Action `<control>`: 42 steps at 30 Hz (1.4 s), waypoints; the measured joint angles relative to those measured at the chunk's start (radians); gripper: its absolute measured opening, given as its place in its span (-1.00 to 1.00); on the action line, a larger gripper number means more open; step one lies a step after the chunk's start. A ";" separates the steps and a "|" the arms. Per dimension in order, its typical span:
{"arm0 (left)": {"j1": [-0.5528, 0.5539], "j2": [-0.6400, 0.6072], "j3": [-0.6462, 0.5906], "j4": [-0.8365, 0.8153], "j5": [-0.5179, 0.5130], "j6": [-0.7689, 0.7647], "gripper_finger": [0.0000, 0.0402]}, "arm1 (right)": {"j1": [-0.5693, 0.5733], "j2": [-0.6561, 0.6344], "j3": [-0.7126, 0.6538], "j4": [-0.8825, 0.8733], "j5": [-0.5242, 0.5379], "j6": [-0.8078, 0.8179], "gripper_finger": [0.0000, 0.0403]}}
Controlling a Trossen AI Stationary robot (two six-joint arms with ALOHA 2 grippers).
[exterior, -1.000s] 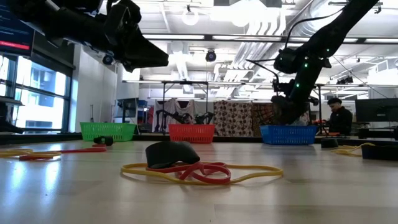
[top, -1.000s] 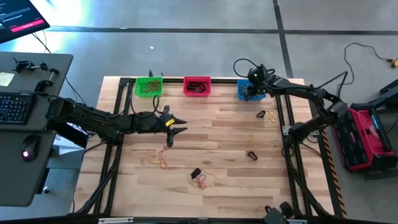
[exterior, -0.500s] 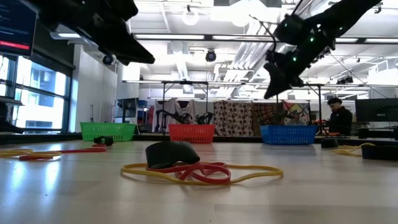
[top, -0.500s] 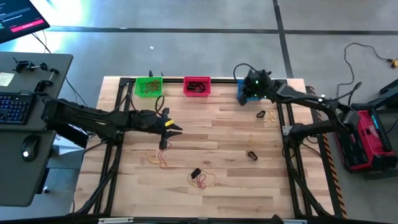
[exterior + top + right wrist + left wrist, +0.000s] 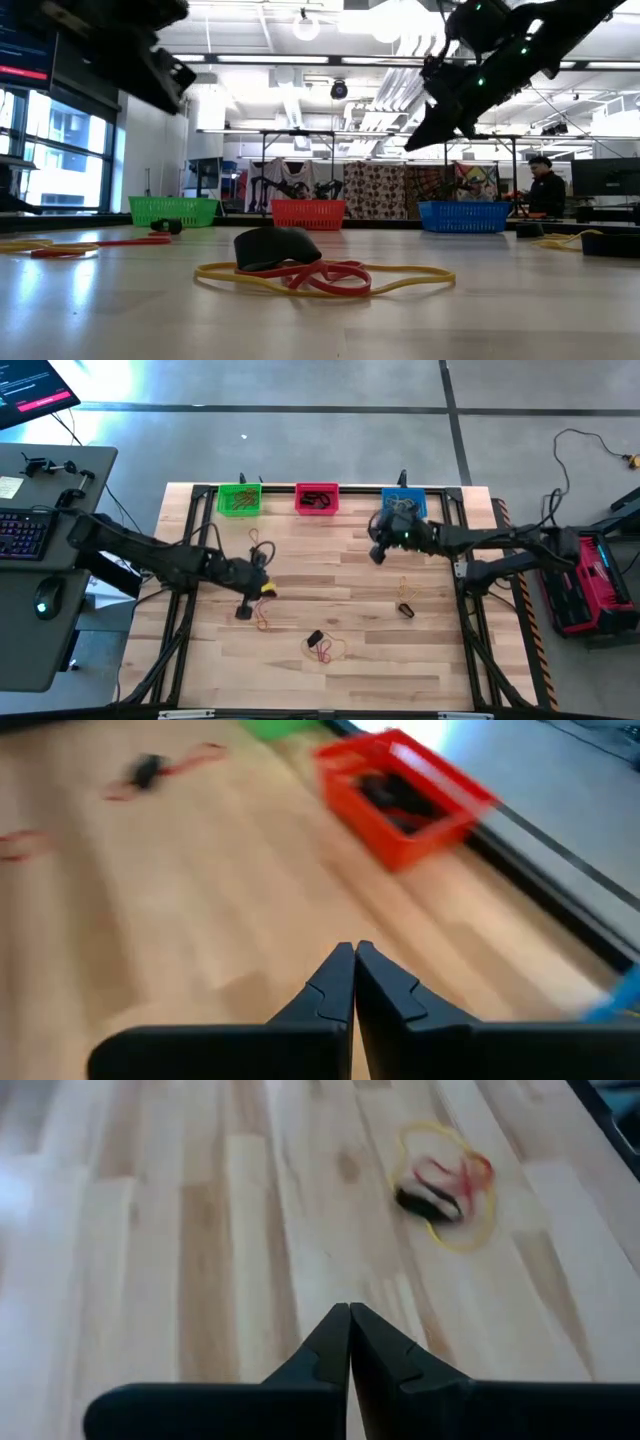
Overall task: Sort rubber bands into baskets
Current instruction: Put the red rubber band into the green bin
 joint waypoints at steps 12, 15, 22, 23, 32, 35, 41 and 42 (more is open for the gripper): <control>-0.252 0.000 0.000 -0.169 -0.010 -0.150 -1.00 | 0.319 0.000 -0.001 0.070 0.170 0.075 -1.00; -0.291 0.000 0.000 -0.214 -0.064 -0.250 -0.99 | 0.363 0.000 -0.001 0.070 0.224 0.096 -1.00; -0.273 0.012 -0.010 -0.325 -0.176 -0.671 -0.83 | 0.406 0.000 -0.001 0.070 0.253 0.099 -1.00; -0.259 0.018 -0.019 -0.321 -0.171 -0.738 -0.79 | 0.406 0.000 -0.001 0.070 0.253 0.099 -1.00; -0.189 0.113 -0.040 -0.228 -0.148 -0.804 -0.51 | 0.404 0.000 -0.001 0.070 0.255 0.096 -1.00; -0.166 0.163 -0.040 -0.198 -0.165 -0.759 -0.43 | 0.404 0.000 -0.001 0.070 0.255 0.096 -1.00; -0.089 0.266 -0.040 -0.191 -0.149 -0.787 -0.38 | 0.404 0.000 -0.001 0.070 0.255 0.096 -1.00; -0.081 0.281 -0.040 -0.190 -0.140 -0.787 -0.38 | 0.404 0.000 -0.001 0.070 0.255 0.096 -1.00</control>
